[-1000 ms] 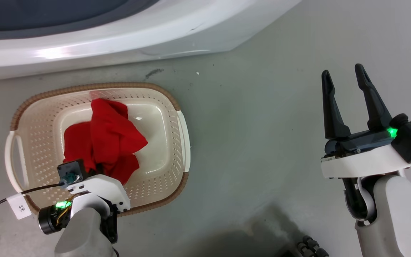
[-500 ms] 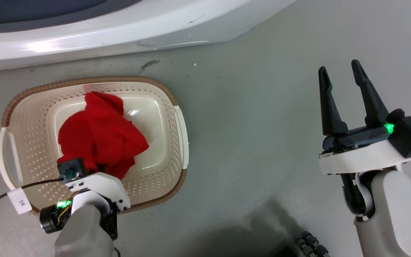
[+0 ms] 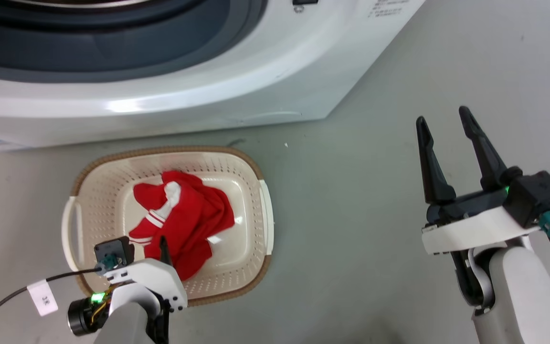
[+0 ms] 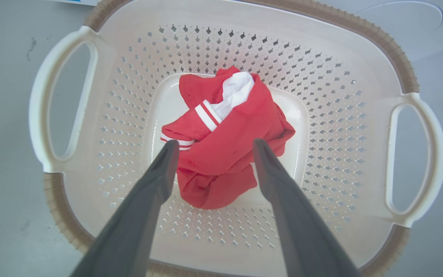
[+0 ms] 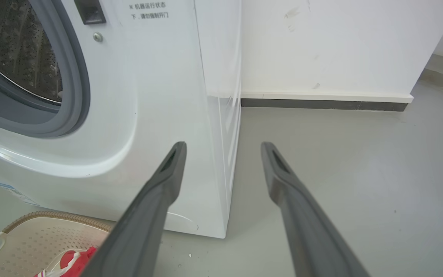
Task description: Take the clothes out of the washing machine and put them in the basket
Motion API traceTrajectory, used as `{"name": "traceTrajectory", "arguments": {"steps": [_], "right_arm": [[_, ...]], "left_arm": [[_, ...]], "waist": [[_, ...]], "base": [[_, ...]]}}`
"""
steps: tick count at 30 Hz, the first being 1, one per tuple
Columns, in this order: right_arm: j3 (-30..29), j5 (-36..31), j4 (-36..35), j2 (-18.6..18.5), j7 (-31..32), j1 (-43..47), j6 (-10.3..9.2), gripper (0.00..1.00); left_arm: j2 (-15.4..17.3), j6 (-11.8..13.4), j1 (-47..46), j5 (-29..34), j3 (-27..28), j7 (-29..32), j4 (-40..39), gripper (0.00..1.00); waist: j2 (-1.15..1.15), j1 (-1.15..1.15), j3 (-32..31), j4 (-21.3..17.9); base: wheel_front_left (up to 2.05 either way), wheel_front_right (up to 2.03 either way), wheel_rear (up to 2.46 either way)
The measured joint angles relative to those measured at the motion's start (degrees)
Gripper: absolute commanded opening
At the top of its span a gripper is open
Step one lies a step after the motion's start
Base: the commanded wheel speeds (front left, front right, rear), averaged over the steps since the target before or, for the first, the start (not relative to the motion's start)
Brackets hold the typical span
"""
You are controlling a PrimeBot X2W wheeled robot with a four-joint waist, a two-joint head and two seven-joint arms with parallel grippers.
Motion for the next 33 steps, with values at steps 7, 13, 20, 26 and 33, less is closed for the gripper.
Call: {"name": "traceTrajectory", "arguments": {"steps": [7,13,20,26,33], "right_arm": [[-1.1,-1.5,0.0,0.4,1.4,3.5,0.00,1.00],[-2.3,-2.7,-0.9,0.9,2.9,6.2,0.00,1.00],[-3.2,-3.4,-2.1,1.5,4.5,8.7,0.00,1.00],[-3.7,-3.8,-2.7,1.8,5.3,10.7,0.00,1.00],[-3.8,-3.9,-3.9,2.0,6.0,12.5,0.00,1.00]], "left_arm": [[-0.4,-0.6,6.0,0.7,-0.6,0.0,-6.6,1.00],[-0.5,-0.6,8.9,1.2,-2.1,0.0,-12.9,1.00],[-0.5,-0.7,9.3,1.8,-4.7,0.0,-17.0,1.00],[-0.5,-1.0,6.8,3.3,-5.5,0.0,-22.0,1.00],[-0.3,-1.2,2.7,5.7,-6.2,0.0,-25.9,1.00]], "waist": [[0.00,-0.01,-7.6,1.9],[0.00,-0.01,-13.2,3.4],[0.00,-0.01,-18.3,4.5],[0.00,-0.01,-21.4,4.9],[0.00,-0.01,-23.0,5.0]], "base": [[0.00,0.00,0.00],[0.00,0.00,0.00],[0.00,0.00,0.00],[0.00,0.00,0.00],[0.00,0.00,0.00]]}}
